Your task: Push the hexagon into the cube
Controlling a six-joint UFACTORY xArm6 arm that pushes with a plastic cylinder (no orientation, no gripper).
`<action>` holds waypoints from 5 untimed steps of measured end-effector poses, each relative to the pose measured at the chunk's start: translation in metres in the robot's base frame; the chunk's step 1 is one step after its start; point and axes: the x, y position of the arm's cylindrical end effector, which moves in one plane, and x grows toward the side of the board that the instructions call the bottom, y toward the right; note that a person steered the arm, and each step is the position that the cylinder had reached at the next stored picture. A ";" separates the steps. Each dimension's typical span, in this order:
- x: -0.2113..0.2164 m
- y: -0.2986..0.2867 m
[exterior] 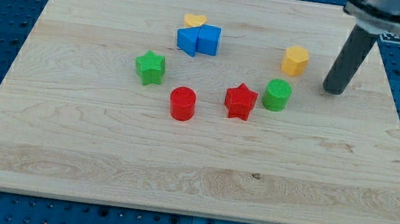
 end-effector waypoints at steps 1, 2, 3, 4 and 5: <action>-0.024 -0.006; -0.024 -0.027; -0.024 -0.070; -0.024 -0.116; -0.025 -0.159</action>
